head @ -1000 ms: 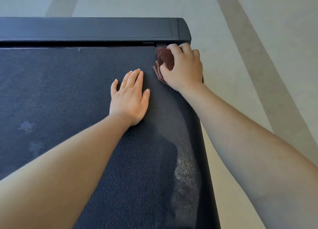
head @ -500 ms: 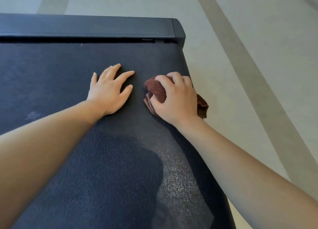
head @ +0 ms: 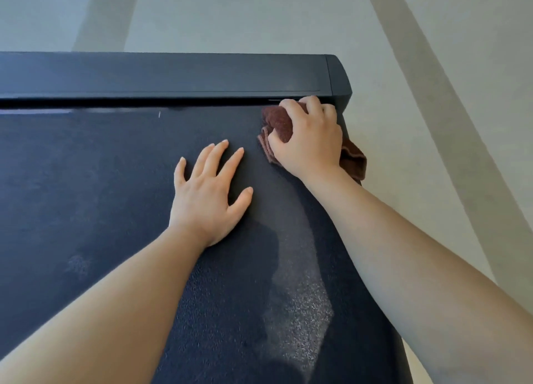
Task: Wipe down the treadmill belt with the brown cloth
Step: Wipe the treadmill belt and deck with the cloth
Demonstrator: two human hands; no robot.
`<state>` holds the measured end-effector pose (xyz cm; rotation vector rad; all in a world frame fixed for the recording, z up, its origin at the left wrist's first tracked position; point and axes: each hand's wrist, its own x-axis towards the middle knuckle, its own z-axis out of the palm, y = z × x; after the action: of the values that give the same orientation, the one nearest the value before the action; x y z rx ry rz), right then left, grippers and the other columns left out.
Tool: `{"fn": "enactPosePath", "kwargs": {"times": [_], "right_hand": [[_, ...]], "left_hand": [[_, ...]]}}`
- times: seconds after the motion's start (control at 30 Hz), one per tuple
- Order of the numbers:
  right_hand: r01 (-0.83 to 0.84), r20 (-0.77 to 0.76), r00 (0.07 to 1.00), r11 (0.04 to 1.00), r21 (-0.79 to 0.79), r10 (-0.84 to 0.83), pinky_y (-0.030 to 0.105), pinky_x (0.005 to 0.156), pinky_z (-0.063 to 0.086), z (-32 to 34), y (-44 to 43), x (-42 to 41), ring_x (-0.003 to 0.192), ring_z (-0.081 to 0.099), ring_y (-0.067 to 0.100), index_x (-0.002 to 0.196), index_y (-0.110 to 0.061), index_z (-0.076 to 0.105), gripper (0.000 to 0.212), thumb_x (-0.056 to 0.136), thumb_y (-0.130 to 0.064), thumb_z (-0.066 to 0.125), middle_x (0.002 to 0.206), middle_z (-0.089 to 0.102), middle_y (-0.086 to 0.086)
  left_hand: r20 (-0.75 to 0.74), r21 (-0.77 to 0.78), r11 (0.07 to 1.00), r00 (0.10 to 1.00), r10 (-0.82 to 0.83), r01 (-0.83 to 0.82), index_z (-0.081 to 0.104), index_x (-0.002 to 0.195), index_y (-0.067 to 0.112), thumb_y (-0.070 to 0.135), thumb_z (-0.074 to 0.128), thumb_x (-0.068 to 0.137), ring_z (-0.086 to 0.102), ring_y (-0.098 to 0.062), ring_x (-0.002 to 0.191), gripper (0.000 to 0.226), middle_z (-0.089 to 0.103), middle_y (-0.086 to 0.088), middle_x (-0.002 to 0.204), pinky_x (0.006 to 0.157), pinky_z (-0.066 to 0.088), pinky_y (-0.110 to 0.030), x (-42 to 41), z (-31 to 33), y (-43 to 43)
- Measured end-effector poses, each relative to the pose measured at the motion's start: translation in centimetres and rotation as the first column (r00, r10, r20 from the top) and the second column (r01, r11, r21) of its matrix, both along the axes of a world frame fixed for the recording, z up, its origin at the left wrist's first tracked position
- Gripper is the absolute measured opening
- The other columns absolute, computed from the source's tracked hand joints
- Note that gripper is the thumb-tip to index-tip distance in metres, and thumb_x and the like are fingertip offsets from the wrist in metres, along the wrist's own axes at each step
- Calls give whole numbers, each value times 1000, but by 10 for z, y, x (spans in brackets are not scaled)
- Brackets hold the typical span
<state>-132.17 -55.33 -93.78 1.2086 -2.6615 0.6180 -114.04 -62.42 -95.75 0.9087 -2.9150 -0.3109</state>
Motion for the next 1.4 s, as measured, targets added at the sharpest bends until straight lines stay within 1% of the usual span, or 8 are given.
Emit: {"fn": "enactPosePath", "kwargs": {"times": [0.17, 0.4, 0.53, 0.67, 0.8, 0.97, 1.2, 1.4], "right_hand": [[42, 30, 999, 996, 82, -44, 42, 80, 47, 8, -4, -2, 105, 47, 35, 125, -27, 54, 48, 81, -47, 55, 121, 53, 8], [89, 43, 994, 980, 179, -98, 35, 83, 46, 17, 71, 65, 111, 46, 31, 131, -27, 47, 53, 85, -51, 53, 130, 49, 9], [120, 10, 992, 981, 152, -123, 35, 85, 48, 13, 106, 116, 111, 47, 28, 128, -27, 50, 51, 83, -51, 54, 130, 50, 7], [133, 19, 991, 987, 90, -135, 35, 83, 49, 10, 128, 166, 109, 49, 28, 124, -30, 54, 50, 80, -53, 56, 128, 53, 6], [50, 83, 995, 995, 83, -57, 37, 81, 51, 13, 130, 200, 108, 50, 28, 120, -30, 58, 46, 79, -51, 58, 127, 55, 5], [60, 46, 997, 996, 70, -63, 38, 76, 52, 8, 105, 182, 105, 50, 29, 118, -27, 60, 46, 77, -49, 63, 122, 57, 5], [92, 24, 995, 996, 11, -92, 39, 73, 49, 2, 42, 134, 104, 49, 31, 121, -26, 58, 48, 79, -49, 60, 121, 55, 6], [78, 12, 997, 997, -18, -78, 38, 70, 45, -3, 1, 91, 103, 48, 32, 121, -26, 58, 47, 79, -48, 58, 121, 55, 7]], "left_hand": [[-2, 22, 1000, 1000, -5, 5, 19, 146, 33, 61, 19, 83, 7, -16, 144, 69, 16, 2, 156, 113, 2, -52, -1, 2, 0], [-36, 64, 997, 998, -48, 50, 20, 146, 30, 53, 29, 90, 4, -19, 144, 62, 13, -2, 156, 113, 2, -56, 0, 2, -4], [-32, 64, 995, 997, -71, 73, 21, 147, 28, 50, 33, 93, 4, -21, 145, 60, 12, -3, 157, 114, 1, -54, 3, 6, -4], [30, 71, 975, 976, -214, 212, 18, 149, 27, 47, 28, 96, 4, -21, 145, 58, 9, -3, 158, 116, 4, -51, 31, 13, -9], [83, 10, 984, 981, -178, 178, 20, 145, 39, 51, 25, 94, 8, -21, 145, 53, 14, 0, 157, 110, 8, -64, 87, 19, -6], [48, 35, 999, 999, -5, 3, 24, 140, 51, 59, 26, 90, 4, -20, 145, 51, 14, 2, 157, 107, -1, -68, 105, 16, 3], [44, 4, 997, 996, 71, -71, 12, 147, 38, 64, 24, 85, -1, -15, 145, 69, 5, 4, 159, 111, 0, -62, 101, 7, 0], [48, 14, 996, 995, 89, -90, 12, 147, 39, 67, 19, 82, -2, -14, 145, 72, 4, 6, 159, 111, 0, -60, 100, 7, 0]]}}
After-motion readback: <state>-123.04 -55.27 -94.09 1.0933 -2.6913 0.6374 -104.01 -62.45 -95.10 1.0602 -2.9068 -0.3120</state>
